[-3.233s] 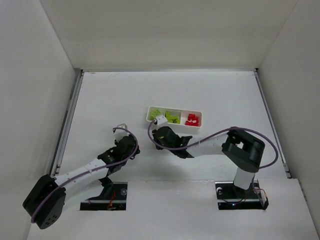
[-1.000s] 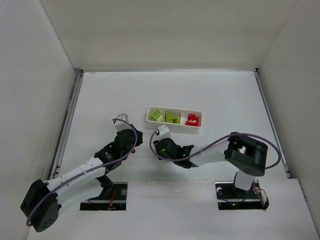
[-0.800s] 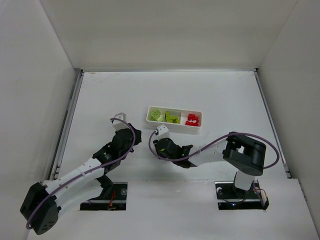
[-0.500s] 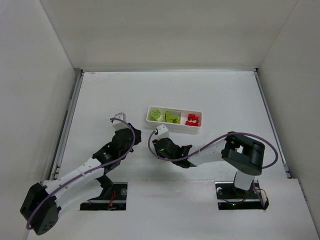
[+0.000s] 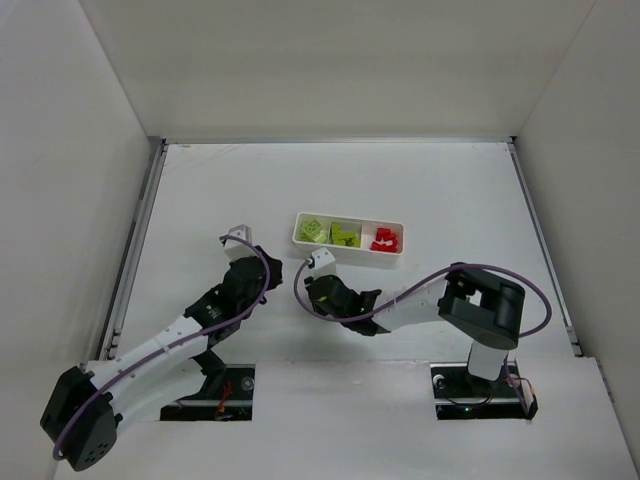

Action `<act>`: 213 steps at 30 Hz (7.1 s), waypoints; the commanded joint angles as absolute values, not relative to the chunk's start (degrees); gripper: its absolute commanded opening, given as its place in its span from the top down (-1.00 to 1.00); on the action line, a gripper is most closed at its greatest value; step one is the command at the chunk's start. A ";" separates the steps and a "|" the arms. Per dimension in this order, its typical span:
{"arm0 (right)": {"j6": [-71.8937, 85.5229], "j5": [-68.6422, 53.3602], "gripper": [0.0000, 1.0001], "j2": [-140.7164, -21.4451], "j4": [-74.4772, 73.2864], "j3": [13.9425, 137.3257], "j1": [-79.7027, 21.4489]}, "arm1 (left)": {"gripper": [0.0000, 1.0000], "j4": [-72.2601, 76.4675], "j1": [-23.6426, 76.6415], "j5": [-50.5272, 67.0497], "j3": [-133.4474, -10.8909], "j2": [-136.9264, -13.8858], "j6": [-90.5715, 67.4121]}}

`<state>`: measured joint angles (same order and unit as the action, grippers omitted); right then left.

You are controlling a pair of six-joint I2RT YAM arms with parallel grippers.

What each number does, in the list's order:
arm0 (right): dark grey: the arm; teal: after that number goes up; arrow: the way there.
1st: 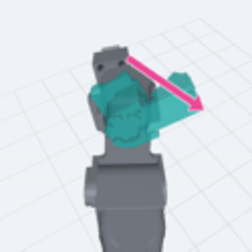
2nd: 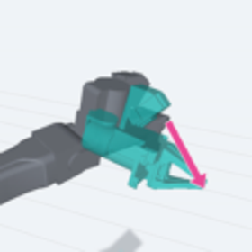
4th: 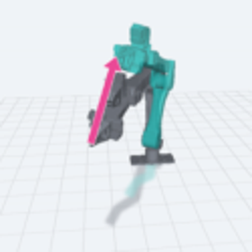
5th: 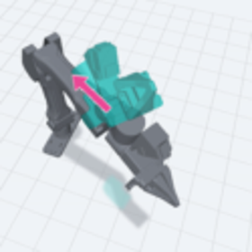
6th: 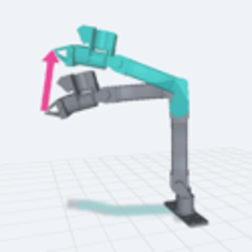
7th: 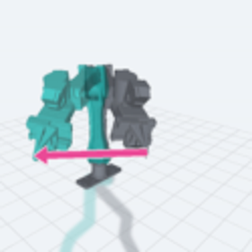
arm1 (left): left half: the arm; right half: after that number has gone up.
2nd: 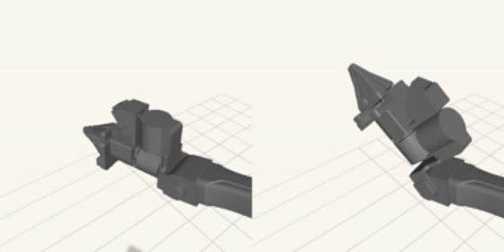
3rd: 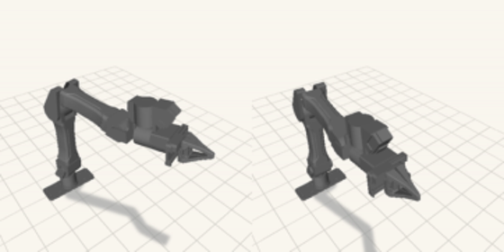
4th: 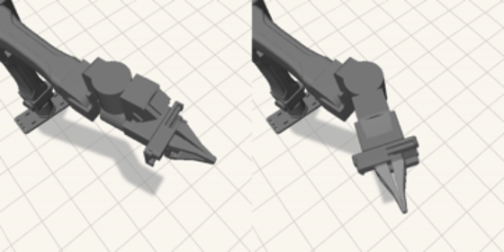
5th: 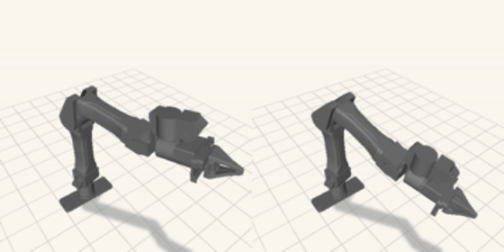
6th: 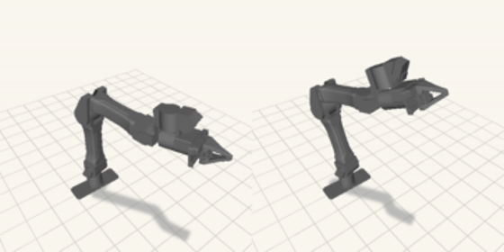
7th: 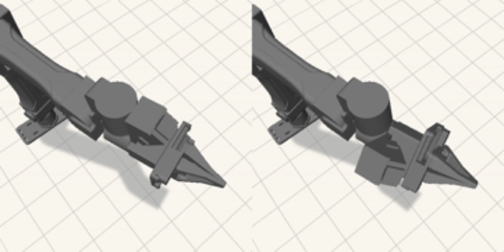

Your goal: Sort the legos into containers by color

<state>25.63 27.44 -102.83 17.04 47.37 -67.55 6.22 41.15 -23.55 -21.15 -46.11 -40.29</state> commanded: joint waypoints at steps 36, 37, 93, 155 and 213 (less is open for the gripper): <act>29.80 32.87 0.44 -79.64 11.78 38.33 -61.23 | 0.74 13.35 43.10 -21.09 -26.89 -53.43 -38.41; 29.71 32.70 0.44 -78.50 11.52 37.97 -59.65 | 0.74 14.14 43.63 -21.18 -26.89 -53.96 -38.41; 33.14 31.90 0.06 -90.43 16.17 36.82 -55.94 | 0.31 27.95 40.05 -16.26 -39.58 -74.56 -35.59; 34.28 26.19 0.07 -93.60 7.91 43.33 -58.14 | -0.11 12.92 26.32 -13.36 -17.23 -42.72 -39.02; 34.10 36.12 0.58 -84.39 7.82 40.96 -60.42 | -0.11 13.97 24.74 -12.57 -16.79 -42.28 -39.11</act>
<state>33.36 35.59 -90.08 7.14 41.78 -59.92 12.21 25.02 -12.93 -17.26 -42.85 -39.33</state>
